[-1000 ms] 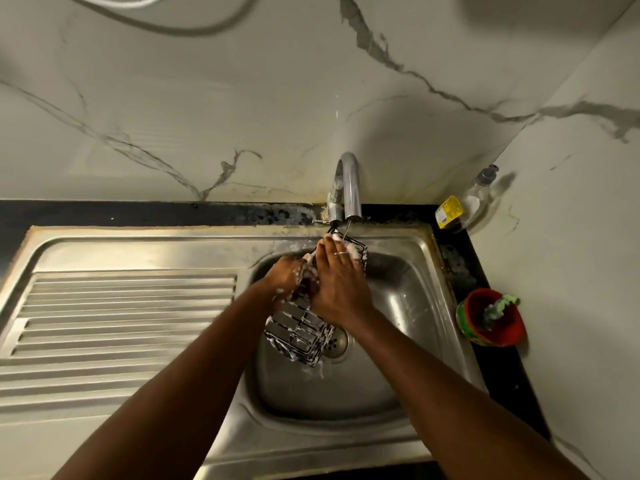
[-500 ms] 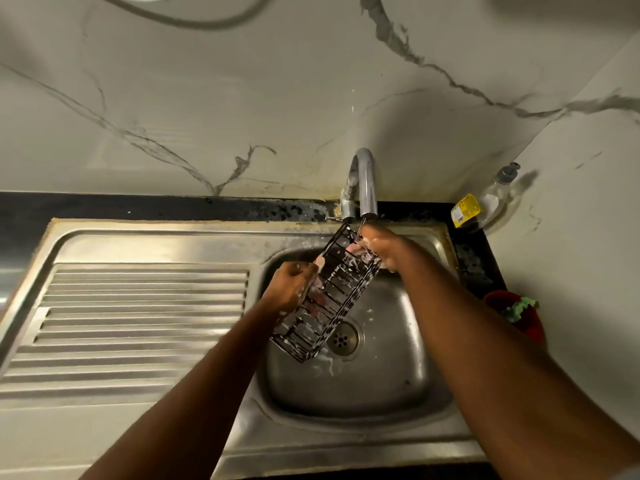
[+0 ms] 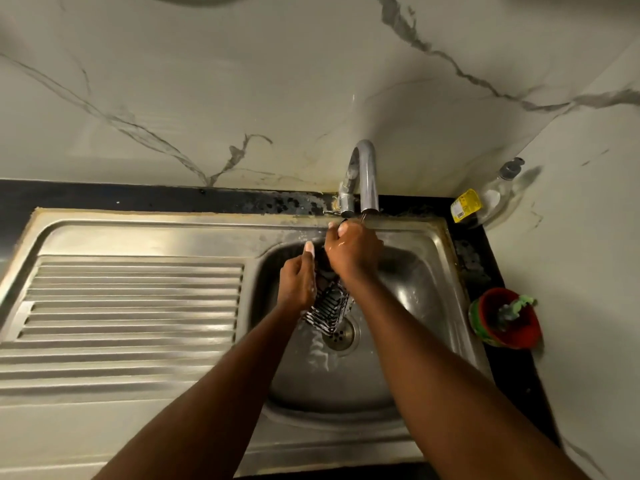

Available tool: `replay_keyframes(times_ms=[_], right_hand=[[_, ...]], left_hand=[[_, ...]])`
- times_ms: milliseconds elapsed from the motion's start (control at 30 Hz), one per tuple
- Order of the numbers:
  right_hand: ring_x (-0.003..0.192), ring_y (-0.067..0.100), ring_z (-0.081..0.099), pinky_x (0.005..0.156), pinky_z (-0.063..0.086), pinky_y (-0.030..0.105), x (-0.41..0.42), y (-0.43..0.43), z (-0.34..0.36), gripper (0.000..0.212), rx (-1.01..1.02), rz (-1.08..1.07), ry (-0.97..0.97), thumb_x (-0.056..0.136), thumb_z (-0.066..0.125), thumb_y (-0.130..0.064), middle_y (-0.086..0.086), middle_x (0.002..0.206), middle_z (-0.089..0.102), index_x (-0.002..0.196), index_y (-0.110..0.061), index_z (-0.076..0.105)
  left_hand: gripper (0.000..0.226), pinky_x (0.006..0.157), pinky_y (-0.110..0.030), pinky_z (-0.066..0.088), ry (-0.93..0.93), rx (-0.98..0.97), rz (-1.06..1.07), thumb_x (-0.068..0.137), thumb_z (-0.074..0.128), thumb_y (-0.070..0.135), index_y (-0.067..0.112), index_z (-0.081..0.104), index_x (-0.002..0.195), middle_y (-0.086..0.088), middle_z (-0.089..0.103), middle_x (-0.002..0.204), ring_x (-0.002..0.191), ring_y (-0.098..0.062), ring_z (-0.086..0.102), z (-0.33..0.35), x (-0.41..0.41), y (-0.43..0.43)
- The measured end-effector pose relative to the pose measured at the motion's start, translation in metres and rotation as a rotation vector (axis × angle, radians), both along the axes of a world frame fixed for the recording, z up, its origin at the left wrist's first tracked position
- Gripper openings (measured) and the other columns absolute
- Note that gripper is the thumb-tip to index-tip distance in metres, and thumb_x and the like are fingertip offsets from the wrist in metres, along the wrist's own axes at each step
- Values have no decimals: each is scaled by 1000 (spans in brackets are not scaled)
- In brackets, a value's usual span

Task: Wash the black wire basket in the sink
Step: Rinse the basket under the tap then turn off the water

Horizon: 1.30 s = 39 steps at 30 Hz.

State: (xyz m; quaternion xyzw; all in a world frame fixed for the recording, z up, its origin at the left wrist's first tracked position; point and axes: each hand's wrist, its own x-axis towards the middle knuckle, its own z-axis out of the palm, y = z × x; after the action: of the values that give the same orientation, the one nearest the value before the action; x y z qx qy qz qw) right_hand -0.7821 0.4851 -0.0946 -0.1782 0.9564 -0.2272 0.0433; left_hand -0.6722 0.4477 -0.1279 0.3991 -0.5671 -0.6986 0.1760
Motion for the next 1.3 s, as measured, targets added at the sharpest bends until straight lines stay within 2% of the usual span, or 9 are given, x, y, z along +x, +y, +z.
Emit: replay_keyframes(times_ms=[167,333,533,633,800,900,1033,1167,1300], right_hand=[[103,35,62,92,45,46,19,15,-19,44,66,77,137,98,40,-50,10,87,75,89,-17,68],[151,31,25,122,16,58,55,26,-28,58,139,230,161,104,24,-54,14,138,58,123,-9,55],[125,30,50,106,39,50,42,34,-21,33,7,479,358,100,44,-41,10,115,60,110,-15,62],[112,25,50,95,48,41,19,31,-20,29,-63,306,246,93,56,-33,10,123,53,114,-13,56],[125,35,54,104,40,46,-21,17,-18,50,234,148,-63,100,40,-40,18,138,58,136,-8,52],[115,36,60,97,46,43,-14,9,-17,62,237,162,-25,98,24,-46,21,131,63,131,-5,56],[129,39,49,109,41,51,22,15,-20,84,364,232,117,89,11,-48,26,146,49,152,1,36],[155,41,14,125,14,56,40,25,-31,73,330,443,173,102,21,-48,24,167,17,162,-7,17],[158,26,13,126,15,51,24,47,-36,61,188,808,283,107,25,-43,9,169,24,160,-13,30]], left_hand=[[60,52,-28,31,14,-24,-58,108,48,47,4,61,68,-8,49,56,52,-18,42,-11,2,-9],[46,78,-37,50,-7,55,-65,109,47,41,6,70,90,-17,67,87,85,-25,62,-11,0,-32],[64,79,-42,51,50,75,-59,102,58,54,-9,70,99,-25,73,92,84,-27,64,-21,4,-33],[82,70,-42,45,50,-18,-81,87,66,74,-8,65,86,-30,67,81,72,-26,57,-28,0,-30],[54,47,-24,25,-40,-169,-53,101,62,50,22,43,59,6,38,51,48,-13,31,-15,-7,-19],[57,41,-19,24,-90,-195,37,103,60,44,24,40,54,13,37,40,38,-3,30,-17,-8,-11],[62,43,-24,27,-141,-225,122,103,58,50,23,42,49,10,39,39,37,-4,32,-25,0,-15],[57,47,-24,36,-200,-270,156,104,56,49,20,60,56,6,58,49,43,-5,46,-26,-3,-19],[58,59,-34,47,-242,-290,194,105,53,48,6,72,70,-3,68,62,57,-16,59,-28,0,-23]])
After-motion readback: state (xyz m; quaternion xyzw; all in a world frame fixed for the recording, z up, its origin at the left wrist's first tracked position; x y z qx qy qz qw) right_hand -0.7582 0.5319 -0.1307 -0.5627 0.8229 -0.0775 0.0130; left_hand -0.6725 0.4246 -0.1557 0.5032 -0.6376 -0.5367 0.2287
